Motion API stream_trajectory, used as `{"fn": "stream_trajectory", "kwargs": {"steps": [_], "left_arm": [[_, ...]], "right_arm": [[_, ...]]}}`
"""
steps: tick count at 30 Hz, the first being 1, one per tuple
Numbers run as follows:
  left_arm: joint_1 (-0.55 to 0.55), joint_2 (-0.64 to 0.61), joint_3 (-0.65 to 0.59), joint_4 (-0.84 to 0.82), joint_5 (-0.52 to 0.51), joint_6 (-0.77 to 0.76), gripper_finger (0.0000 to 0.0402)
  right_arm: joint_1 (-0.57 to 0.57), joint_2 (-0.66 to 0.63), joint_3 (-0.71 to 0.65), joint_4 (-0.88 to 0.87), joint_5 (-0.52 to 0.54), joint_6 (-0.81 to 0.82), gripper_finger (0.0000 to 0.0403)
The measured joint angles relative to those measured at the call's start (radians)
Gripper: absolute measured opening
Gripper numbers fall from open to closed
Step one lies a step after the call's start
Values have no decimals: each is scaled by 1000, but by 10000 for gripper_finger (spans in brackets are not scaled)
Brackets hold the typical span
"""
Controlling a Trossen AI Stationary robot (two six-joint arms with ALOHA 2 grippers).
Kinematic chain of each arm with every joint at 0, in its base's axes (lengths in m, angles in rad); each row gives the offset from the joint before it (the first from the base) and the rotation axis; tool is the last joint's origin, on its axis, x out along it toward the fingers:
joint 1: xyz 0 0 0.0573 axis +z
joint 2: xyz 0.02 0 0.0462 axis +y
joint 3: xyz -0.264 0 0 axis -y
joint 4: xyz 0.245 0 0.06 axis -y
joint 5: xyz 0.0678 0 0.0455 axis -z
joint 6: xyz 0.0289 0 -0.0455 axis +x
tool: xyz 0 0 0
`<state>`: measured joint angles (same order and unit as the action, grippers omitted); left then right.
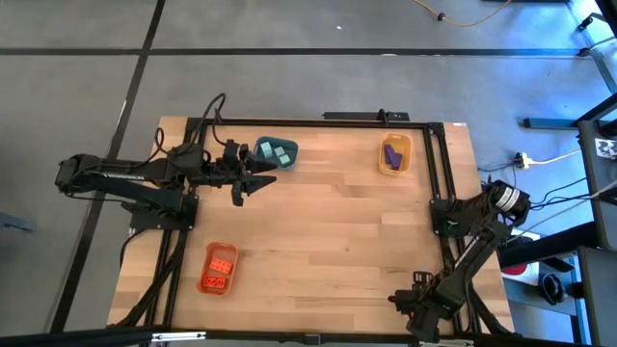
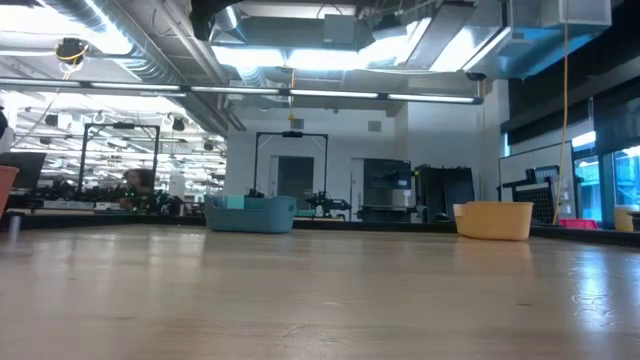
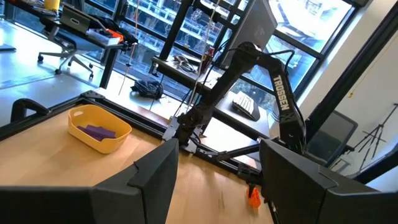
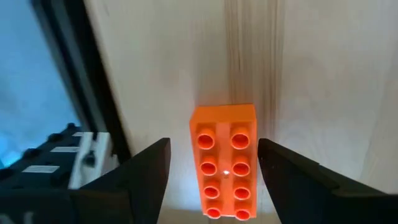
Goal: Sort & place blocks by color
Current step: Put the orange game piece into the orange bin
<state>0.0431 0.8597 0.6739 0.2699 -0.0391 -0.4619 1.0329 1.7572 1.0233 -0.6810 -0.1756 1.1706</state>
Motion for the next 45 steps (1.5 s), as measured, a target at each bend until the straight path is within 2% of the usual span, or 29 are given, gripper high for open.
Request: {"fn": "stream_trajectory", "kwargs": {"steps": [12,15,20,24,28,33,36,38,42,45], "left_arm": [[0,0,0,-1,0,0,218],[0,0,0,-2,0,0,218],[0,0,0,-9,0,0,218],[0,0,0,-10,8,-3,218],[0,0,0,-10,28,-7,218],[0,0,0,-11,31,-7,218],[0,0,0,-11,31,-7,218],[0,0,0,-11,31,-4,218],[0,0,0,-14,31,4,218],[0,0,0,-19,53,71,218]], "right_arm": [[5,59,4,-2,10,3,240],[5,60,4,-11,14,3,217],[4,61,3,-29,7,1,144],[-14,58,31,-76,-11,-74,142],[-80,-5,36,-130,18,-222,142],[-248,-98,29,-158,182,-337,142],[-393,-121,31,-62,279,-419,142],[-486,-120,31,68,316,-482,142],[-661,-106,31,420,314,-590,142],[-771,-104,32,677,304,-650,142]]}}
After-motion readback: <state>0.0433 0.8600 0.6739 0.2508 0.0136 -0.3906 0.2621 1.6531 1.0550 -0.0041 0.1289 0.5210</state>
